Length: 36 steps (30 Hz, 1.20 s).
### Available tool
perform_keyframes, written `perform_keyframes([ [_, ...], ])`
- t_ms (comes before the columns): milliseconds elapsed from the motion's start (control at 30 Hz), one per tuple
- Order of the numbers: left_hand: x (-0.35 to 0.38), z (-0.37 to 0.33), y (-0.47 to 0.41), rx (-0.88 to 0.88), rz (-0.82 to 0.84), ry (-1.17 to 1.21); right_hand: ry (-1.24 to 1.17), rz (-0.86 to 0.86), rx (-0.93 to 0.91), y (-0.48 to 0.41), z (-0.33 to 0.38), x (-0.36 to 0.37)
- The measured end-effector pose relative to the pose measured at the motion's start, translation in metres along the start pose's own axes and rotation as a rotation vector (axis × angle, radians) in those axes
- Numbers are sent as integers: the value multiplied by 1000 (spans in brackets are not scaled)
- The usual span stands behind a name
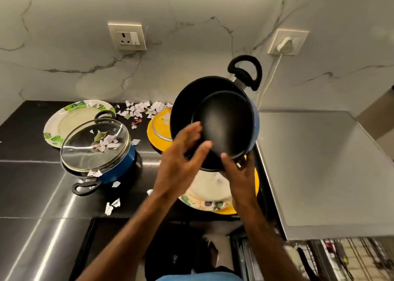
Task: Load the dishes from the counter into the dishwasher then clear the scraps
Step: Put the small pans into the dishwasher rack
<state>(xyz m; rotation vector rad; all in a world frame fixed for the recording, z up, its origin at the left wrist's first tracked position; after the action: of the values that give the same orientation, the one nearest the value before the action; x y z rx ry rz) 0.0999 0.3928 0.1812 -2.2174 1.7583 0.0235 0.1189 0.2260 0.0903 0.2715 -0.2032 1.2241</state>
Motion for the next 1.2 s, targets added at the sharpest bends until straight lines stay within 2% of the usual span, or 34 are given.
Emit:
perform_keyframes([
  [67,25,-17,13,-63,244,69,68,-18,-78,21,4,2],
  [100,35,-22,18,-56,306,40,84,-22,-113,33,6,3],
  [167,48,-28,23,-22,270,-64,100,-14,-144,54,8,4],
  [233,49,-30,25,-14,126,-125,129,33,-111,70,3,-2],
  [300,45,-26,32,-67,54,-54,147,134,-63,80,1,-14],
  [367,37,-20,41,-183,77,149,185,190,-45,87,3,-32],
  [500,23,-20,60,-376,166,551,237,163,94,102,2,-62],
  [600,19,-23,72,-519,180,756,267,187,181,116,0,-81],
  [767,29,-24,98,-624,222,862,400,192,260,131,3,-118],
  [1033,95,-55,172,-649,279,910,421,62,144,150,15,-210],
  [1200,141,-74,229,-644,336,850,409,26,114,168,17,-283],
])
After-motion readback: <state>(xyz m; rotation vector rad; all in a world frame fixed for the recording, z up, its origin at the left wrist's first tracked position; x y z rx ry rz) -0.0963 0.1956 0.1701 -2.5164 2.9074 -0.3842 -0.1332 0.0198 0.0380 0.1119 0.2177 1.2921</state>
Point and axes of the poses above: each hand's wrist, its own y-axis away from the middle knuckle, its own x-axis out of the palm, z = x × y, the point moved 3 cm from there along -y, towards the middle knuckle, and after that the axes turned 8 degrees about -z, right-handed, at the moved point
